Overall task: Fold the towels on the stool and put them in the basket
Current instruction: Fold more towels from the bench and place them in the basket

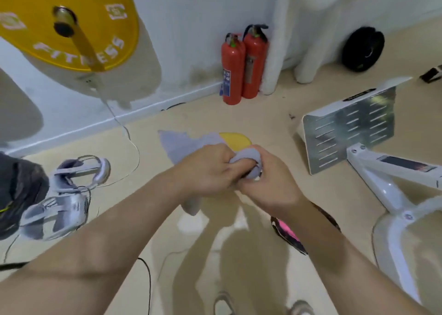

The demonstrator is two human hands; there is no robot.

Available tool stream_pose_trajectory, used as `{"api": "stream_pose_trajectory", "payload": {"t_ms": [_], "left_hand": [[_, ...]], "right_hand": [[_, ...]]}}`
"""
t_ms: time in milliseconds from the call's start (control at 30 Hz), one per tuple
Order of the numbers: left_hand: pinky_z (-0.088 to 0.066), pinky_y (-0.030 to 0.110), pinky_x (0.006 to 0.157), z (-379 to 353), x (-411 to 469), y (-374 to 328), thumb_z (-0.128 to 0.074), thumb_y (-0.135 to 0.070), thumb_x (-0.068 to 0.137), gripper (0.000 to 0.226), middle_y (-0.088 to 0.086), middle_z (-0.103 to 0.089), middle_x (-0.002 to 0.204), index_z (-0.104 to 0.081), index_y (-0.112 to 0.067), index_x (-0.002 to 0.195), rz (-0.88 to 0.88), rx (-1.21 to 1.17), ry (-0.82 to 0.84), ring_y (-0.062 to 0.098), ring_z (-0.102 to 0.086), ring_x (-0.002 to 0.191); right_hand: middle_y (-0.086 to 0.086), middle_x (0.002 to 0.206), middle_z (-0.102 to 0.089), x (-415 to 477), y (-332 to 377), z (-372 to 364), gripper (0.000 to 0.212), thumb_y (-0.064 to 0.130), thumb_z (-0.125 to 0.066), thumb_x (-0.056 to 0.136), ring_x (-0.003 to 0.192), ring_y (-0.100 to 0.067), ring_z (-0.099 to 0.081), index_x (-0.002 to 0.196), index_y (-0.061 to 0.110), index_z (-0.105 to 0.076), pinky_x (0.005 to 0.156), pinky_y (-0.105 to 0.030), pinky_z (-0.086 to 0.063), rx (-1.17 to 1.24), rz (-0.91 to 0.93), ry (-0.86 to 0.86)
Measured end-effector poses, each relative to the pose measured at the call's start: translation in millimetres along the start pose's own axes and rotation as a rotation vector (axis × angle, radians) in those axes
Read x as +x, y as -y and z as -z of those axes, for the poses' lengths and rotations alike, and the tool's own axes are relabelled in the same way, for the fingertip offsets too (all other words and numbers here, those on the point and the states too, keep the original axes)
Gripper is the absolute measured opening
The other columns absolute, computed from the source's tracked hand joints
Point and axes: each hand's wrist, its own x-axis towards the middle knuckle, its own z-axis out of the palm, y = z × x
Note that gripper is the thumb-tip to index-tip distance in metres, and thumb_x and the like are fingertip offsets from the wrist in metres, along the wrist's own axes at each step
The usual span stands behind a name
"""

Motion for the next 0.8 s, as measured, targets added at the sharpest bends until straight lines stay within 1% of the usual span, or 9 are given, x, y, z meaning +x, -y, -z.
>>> {"api": "stream_pose_trajectory", "payload": {"t_ms": [100, 167, 233, 300, 400, 500, 567, 667, 800], "left_hand": [[-0.047, 0.025, 0.064, 28.1, 8.6, 23.3, -0.049, -0.053, 0.089, 0.054, 0.001, -0.062, 0.06, -0.063, -0.004, 0.07, 0.025, -0.067, 0.079, 0.008, -0.057, 0.059], [-0.047, 0.024, 0.062, 43.5, 17.5, 41.1, -0.065, -0.039, 0.083, 0.033, 0.003, -0.063, 0.064, -0.065, -0.007, 0.076, 0.056, -0.015, 0.128, 0.012, -0.058, 0.063], [-0.044, 0.029, 0.063, 52.4, 32.9, 58.5, -0.067, -0.019, 0.077, 0.011, 0.0, -0.059, 0.067, -0.059, -0.014, 0.083, 0.049, 0.147, 0.065, 0.018, -0.055, 0.068], [-0.04, 0.029, 0.059, 55.4, 50.4, 77.5, -0.061, -0.013, 0.079, 0.016, -0.005, -0.054, 0.065, -0.054, -0.02, 0.091, 0.083, 0.126, -0.036, 0.018, -0.049, 0.065], [-0.04, 0.02, 0.058, 62.7, 74.9, 105.1, -0.067, -0.02, 0.085, 0.01, -0.001, -0.061, 0.07, -0.059, -0.021, 0.091, 0.182, -0.203, -0.059, 0.012, -0.051, 0.063], [-0.047, 0.028, 0.074, 70.6, 91.5, 131.8, -0.066, -0.015, 0.088, 0.006, 0.009, -0.071, 0.089, -0.069, -0.018, 0.091, 0.244, -0.384, -0.037, 0.013, -0.06, 0.076], [-0.047, 0.028, 0.074, 72.1, 106.6, 151.1, -0.054, -0.01, 0.089, 0.017, 0.005, -0.07, 0.089, -0.069, -0.018, 0.092, 0.241, -0.168, -0.054, 0.015, -0.061, 0.082], [-0.047, 0.035, 0.069, 75.3, 130.2, 173.1, -0.05, -0.014, 0.077, 0.013, 0.001, -0.061, 0.085, -0.055, -0.018, 0.088, 0.142, 0.445, -0.091, 0.027, -0.059, 0.085], [-0.045, 0.041, 0.064, 94.8, 175.6, 196.4, -0.048, 0.0, 0.076, 0.017, 0.006, -0.053, 0.078, -0.043, -0.017, 0.077, 0.021, 0.57, -0.384, 0.034, -0.054, 0.075]], "right_hand": [[-0.002, 0.069, -0.062, 34.8, -8.7, -14.3, 0.024, 0.022, -0.043, 0.063, 0.069, -0.029, -0.055, 0.081, 0.016, -0.058, 0.062, -0.042, -0.047, -0.3, -0.012, -0.187], [-0.003, 0.064, -0.059, 53.3, -23.9, -15.4, 0.023, 0.024, -0.041, 0.064, 0.064, -0.028, -0.052, 0.078, 0.014, -0.057, 0.057, -0.039, -0.041, -0.393, 0.026, -0.205], [-0.005, 0.056, -0.05, 74.3, -41.6, -15.3, 0.02, 0.026, -0.038, 0.068, 0.058, -0.026, -0.046, 0.068, 0.012, -0.052, 0.051, -0.034, -0.033, -0.435, 0.065, -0.206], [-0.008, 0.053, -0.036, 100.9, -58.7, -13.3, 0.02, 0.026, -0.036, 0.071, 0.056, -0.023, -0.036, 0.058, 0.012, -0.041, 0.049, -0.029, -0.026, -0.423, 0.002, -0.12], [0.0, 0.055, -0.027, 139.4, -72.3, -0.8, 0.038, 0.044, -0.043, 0.08, 0.056, -0.016, -0.03, 0.058, 0.017, -0.029, 0.055, -0.035, -0.029, -0.29, -0.145, 0.129], [0.002, 0.061, -0.049, 173.8, -77.2, 11.6, 0.051, 0.062, -0.054, 0.083, 0.06, -0.014, -0.045, 0.064, 0.014, -0.053, 0.059, -0.033, -0.038, -0.372, -0.194, 0.344], [-0.002, 0.07, -0.062, 194.4, -79.9, 13.1, 0.052, 0.062, -0.052, 0.085, 0.067, -0.016, -0.054, 0.075, 0.012, -0.062, 0.065, -0.034, -0.045, -0.454, -0.163, 0.356], [-0.002, 0.066, -0.063, 224.1, -84.7, 14.2, 0.049, 0.054, -0.047, 0.091, 0.065, -0.02, -0.056, 0.072, 0.012, -0.063, 0.063, -0.034, -0.046, -0.469, -0.161, 0.294], [0.005, 0.078, -0.062, 258.9, -98.2, 13.9, 0.037, 0.051, -0.031, 0.097, 0.08, -0.025, -0.058, 0.078, 0.031, -0.056, 0.072, -0.041, -0.05, -0.708, -0.009, 0.138]]}}
